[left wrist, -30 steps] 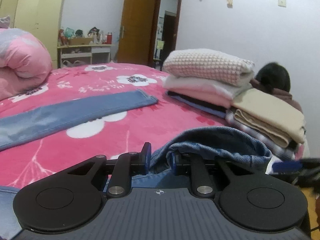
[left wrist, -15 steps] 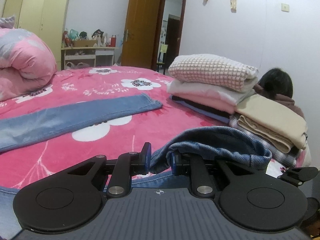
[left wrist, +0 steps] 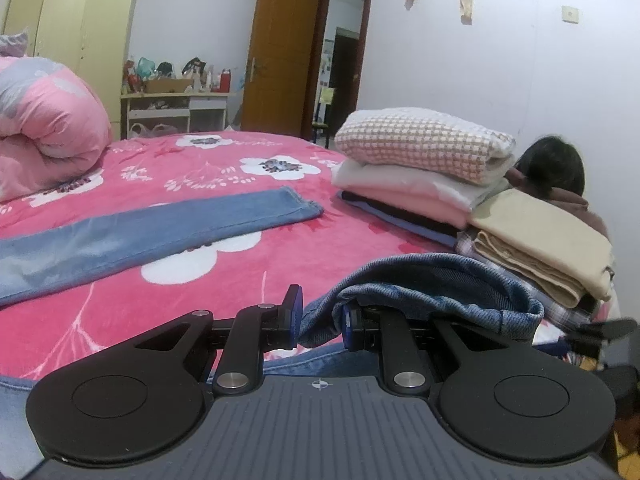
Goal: Fold clothes
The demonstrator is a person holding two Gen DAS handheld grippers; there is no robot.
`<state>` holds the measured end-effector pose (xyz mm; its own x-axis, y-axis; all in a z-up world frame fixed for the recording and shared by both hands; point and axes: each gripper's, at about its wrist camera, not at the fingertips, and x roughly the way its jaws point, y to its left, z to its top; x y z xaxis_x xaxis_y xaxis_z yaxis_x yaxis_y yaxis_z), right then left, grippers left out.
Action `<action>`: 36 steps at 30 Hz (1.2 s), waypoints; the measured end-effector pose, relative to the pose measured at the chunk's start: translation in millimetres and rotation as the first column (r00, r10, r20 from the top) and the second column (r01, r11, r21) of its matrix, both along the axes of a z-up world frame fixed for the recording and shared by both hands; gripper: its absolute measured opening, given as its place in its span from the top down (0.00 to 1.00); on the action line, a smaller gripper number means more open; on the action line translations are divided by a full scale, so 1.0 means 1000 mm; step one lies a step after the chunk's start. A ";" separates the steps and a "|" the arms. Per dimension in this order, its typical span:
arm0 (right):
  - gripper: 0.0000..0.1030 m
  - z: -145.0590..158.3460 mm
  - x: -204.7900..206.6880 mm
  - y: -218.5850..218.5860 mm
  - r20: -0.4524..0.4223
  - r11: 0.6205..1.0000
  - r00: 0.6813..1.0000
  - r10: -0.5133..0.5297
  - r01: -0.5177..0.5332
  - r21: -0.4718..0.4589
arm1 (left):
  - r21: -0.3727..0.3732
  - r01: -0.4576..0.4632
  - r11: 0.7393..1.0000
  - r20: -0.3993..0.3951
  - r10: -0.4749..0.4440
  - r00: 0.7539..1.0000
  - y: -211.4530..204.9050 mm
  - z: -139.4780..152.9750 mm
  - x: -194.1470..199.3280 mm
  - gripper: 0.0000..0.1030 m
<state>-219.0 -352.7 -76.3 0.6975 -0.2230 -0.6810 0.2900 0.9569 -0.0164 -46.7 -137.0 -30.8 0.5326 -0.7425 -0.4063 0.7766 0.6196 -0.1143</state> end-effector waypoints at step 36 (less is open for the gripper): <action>0.01 0.002 -0.100 -0.037 0.218 0.968 0.944 -0.247 0.251 0.012 | 0.630 0.335 0.701 0.085 -0.490 0.867 -0.261 0.011 -0.023 0.39</action>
